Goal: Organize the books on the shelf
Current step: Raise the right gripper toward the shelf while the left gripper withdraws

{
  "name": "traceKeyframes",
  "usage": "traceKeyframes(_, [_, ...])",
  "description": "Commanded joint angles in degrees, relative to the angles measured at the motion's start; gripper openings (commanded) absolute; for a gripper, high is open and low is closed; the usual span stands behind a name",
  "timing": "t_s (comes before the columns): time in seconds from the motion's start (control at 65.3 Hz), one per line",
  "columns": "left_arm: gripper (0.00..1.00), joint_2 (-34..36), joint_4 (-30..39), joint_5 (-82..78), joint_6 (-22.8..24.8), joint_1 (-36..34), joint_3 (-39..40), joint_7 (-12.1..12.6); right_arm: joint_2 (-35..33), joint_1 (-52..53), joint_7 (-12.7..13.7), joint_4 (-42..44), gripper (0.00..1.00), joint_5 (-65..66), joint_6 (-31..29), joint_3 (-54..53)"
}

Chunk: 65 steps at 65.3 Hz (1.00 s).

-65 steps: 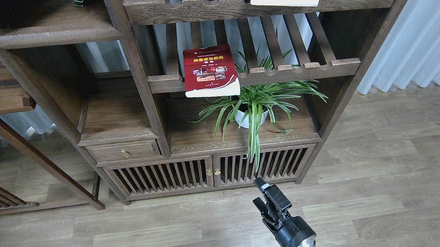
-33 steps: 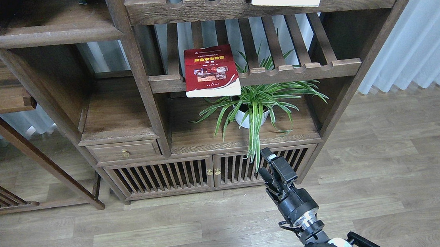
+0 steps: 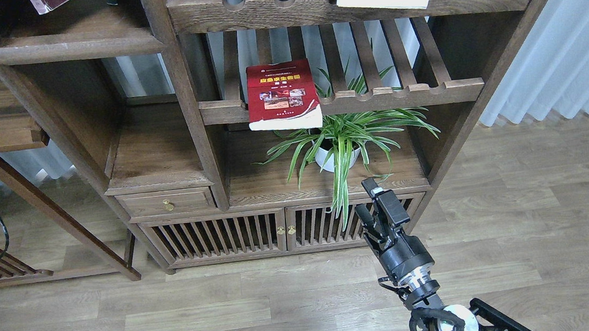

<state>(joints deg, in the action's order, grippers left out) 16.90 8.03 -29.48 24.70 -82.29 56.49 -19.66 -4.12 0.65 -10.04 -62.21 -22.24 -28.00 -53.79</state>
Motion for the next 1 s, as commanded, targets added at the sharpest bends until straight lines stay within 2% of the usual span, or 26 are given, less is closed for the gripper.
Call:
traceKeyframes(0.0, [0.07, 0.0, 0.4, 0.0, 0.0, -0.1, -0.1, -0.8, 0.0, -0.4, -0.1, 0.0, 0.97, -0.1, 0.0, 0.0])
traceKeyframes(0.092, [0.07, -0.2, 1.5, 0.0, 0.1, 0.3, -1.4, -1.3, 0.0, -0.6, -0.1, 0.0, 0.97, -0.1, 0.0, -0.1])
traceKeyframes(0.184, [0.07, -0.5, 2.2, 0.0, 0.1, 0.4, -3.5, -3.1, -0.1, -0.7, -0.1, -0.1, 0.97, -0.2, 0.0, -0.2])
traceKeyframes(0.429, [0.08, -0.5, 4.2, -2.3, 0.0, 0.7, -6.7, -2.8, -0.1, -0.7, -0.1, -0.4, 0.97, -0.5, 0.0, -0.2])
traceKeyframes(0.551, [0.16, -0.5, 4.2, -5.1, 0.0, 1.1, -6.8, -2.6, 0.0, -0.7, -0.1, -0.4, 0.97, -0.5, 0.0, -0.2])
traceKeyframes(0.628, [0.17, -0.6, 4.2, -5.2, 0.0, 1.3, -6.9, -2.6, 0.0, -0.8, -0.1, -0.4, 0.97, -0.5, 0.0, -0.2])
traceKeyframes(0.674, [0.21, -0.6, 4.2, -5.3, 0.0, 1.6, -6.9, -2.4, 0.1, -1.0, -0.1, -0.4, 0.97, -0.5, 0.0, -0.2])
traceKeyframes(0.72, [0.31, -0.6, 4.2, -5.3, 0.0, 1.7, -7.1, -2.3, 0.0, -1.2, -0.1, -0.4, 0.97, -0.5, 0.0, -0.2])
traceKeyframes(0.766, [0.45, -0.6, 4.2, -5.5, -0.1, 2.2, -7.2, -2.2, 0.0, -1.4, -0.1, -0.4, 0.98, -0.5, 0.0, -0.2])
traceKeyframes(0.873, [0.52, -0.6, 4.6, -5.5, 0.0, 2.8, -7.1, -2.2, -0.3, -1.6, -0.1, -0.5, 0.98, -0.5, 0.0, -0.3])
traceKeyframes(0.903, [0.58, -0.5, 5.8, -5.5, 0.0, 3.5, -7.0, -2.2, -0.4, -2.0, -0.1, -0.7, 0.98, -0.5, 0.0, -0.4])
traceKeyframes(0.98, [0.62, 0.0, 9.1, -5.5, -0.1, 5.4, -6.6, -2.2, -0.4, -2.3, -0.1, -0.7, 0.98, -0.5, 0.0, -0.4])
